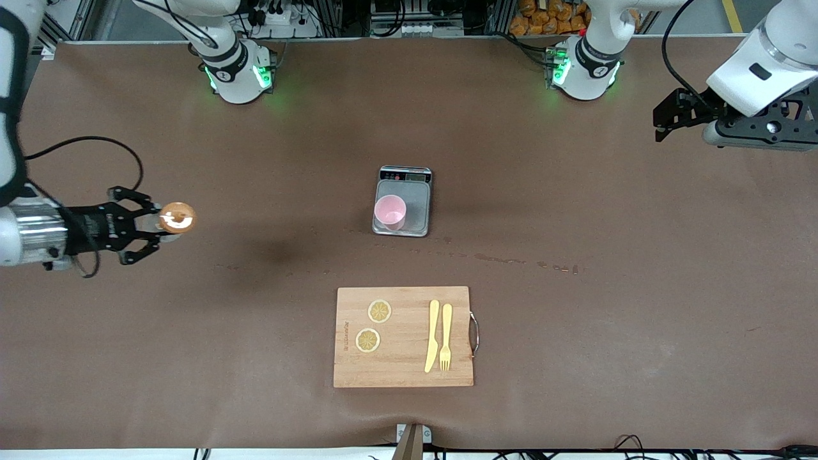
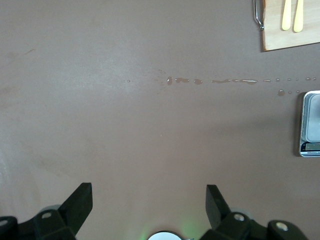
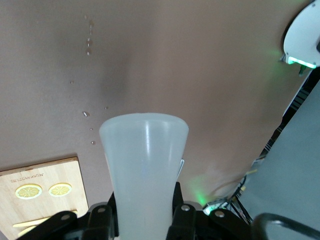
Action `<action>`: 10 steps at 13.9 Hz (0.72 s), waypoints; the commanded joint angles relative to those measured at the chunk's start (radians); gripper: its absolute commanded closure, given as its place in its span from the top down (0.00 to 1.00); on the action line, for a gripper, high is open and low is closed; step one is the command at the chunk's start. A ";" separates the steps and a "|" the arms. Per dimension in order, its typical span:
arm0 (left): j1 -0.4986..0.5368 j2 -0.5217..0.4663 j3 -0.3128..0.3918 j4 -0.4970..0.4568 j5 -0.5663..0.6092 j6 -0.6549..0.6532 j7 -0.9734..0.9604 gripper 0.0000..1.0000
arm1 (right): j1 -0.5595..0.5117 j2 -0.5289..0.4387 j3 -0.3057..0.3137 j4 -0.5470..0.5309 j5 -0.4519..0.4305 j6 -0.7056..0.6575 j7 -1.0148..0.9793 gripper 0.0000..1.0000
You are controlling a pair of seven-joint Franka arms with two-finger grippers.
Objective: Add sauce to pink cup with both arms
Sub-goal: 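Carry the bottle back to its spot with the right gripper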
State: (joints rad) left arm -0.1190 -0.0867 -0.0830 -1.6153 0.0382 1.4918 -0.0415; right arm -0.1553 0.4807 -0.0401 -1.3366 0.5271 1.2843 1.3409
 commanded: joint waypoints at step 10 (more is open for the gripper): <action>0.007 0.007 -0.003 0.023 -0.021 -0.022 0.000 1.00 | -0.355 0.257 0.019 -0.145 0.149 0.000 -0.638 0.00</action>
State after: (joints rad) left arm -0.1176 -0.0867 -0.0825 -1.6141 0.0331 1.4906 -0.0415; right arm -0.4650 0.6948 -0.0408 -1.4841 0.6393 1.2973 0.7651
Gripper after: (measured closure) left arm 0.000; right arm 0.599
